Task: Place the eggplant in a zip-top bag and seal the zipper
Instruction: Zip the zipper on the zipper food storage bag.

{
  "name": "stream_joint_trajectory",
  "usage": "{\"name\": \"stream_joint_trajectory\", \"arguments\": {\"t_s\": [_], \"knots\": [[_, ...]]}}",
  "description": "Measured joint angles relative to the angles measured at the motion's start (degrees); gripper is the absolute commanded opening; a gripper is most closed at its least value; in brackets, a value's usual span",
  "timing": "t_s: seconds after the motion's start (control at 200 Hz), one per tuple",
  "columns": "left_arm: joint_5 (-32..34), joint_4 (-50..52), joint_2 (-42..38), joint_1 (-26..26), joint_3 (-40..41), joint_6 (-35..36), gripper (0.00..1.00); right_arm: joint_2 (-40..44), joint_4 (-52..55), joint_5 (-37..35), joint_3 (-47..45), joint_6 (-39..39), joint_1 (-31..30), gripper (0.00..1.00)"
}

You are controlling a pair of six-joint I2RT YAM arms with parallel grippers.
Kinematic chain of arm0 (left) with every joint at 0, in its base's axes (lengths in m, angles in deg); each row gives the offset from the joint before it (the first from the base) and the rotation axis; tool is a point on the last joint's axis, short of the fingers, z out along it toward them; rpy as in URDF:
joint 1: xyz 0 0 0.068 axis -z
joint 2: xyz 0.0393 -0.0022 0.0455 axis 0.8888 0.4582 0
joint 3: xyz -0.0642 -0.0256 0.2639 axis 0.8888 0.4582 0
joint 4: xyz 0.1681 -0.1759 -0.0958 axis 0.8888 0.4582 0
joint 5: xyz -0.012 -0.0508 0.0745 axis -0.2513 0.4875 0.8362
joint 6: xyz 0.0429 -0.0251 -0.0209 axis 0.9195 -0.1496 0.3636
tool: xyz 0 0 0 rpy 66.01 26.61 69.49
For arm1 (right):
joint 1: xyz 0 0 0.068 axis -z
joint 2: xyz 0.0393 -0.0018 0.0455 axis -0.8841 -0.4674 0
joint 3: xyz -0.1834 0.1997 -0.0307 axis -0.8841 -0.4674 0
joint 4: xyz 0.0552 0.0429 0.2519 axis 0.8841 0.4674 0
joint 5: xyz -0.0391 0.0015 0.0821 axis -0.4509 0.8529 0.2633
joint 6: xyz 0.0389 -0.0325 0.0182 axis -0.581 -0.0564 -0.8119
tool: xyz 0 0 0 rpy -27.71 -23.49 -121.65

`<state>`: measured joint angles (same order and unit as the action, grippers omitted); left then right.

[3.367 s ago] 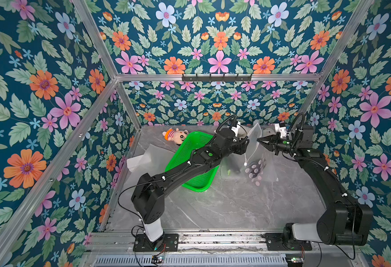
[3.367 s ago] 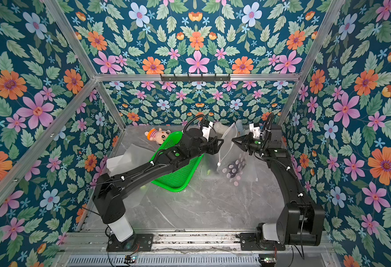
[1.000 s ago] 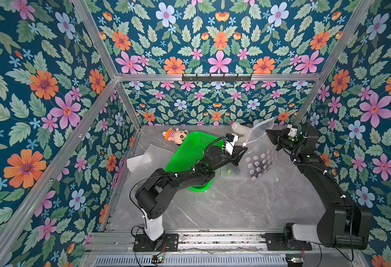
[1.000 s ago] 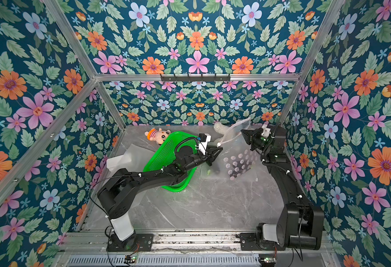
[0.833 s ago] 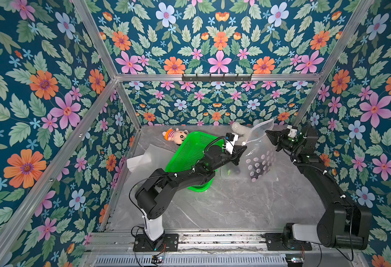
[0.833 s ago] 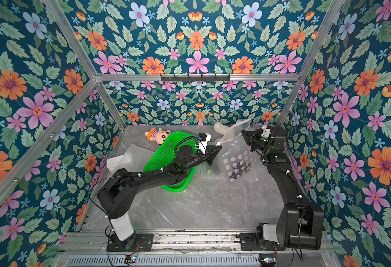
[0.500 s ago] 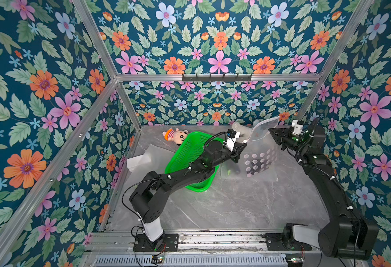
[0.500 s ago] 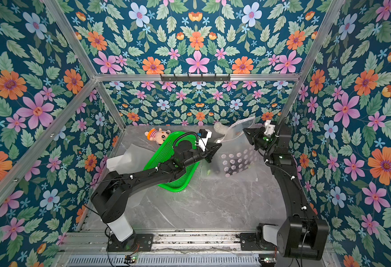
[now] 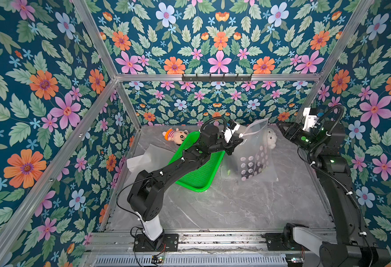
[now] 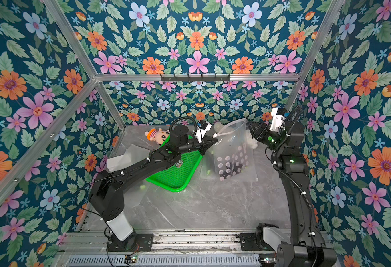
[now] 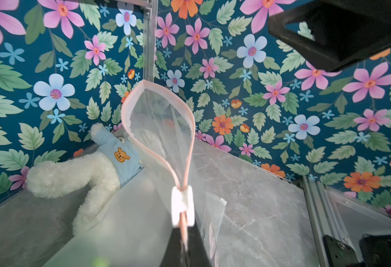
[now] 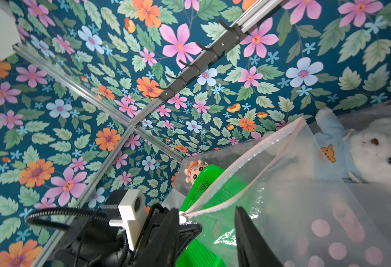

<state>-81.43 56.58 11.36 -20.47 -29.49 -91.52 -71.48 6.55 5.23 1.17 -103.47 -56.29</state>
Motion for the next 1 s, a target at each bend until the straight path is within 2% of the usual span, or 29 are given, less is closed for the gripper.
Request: {"name": "stream_joint_trajectory", "arguments": {"t_s": [0.16, 0.316, 0.506, 0.667, 0.767, 1.002], "knots": [[-6.08, 9.94, 0.00, -0.83, -5.18, 5.53, 0.00, -4.20, 0.50, 11.02, 2.62, 8.94, 0.00, 0.43], [-8.98, 18.95, -0.13, -2.10, -8.92, 10.49, 0.00, -5.75, 0.98, 20.37, 3.48, 17.31, -0.26, 0.44], [-12.22, 29.27, -0.37, -3.34, -14.08, 16.68, 0.00, -7.15, 6.93, 29.53, 6.12, 30.27, -4.07, 0.44], [-14.19, 39.32, 1.18, -4.50, -20.65, 23.65, 0.00, -9.90, 17.73, 29.29, 10.38, 43.32, -9.79, 0.46], [-14.95, 45.31, 2.99, -4.76, -24.26, 27.17, 0.00, -11.19, 22.03, 27.65, 11.21, 48.57, -12.17, 0.46], [-16.65, 51.74, 1.84, -4.72, -22.91, 32.33, 0.00, -14.71, 28.04, 25.33, 14.64, 56.22, -15.15, 0.44]]}}
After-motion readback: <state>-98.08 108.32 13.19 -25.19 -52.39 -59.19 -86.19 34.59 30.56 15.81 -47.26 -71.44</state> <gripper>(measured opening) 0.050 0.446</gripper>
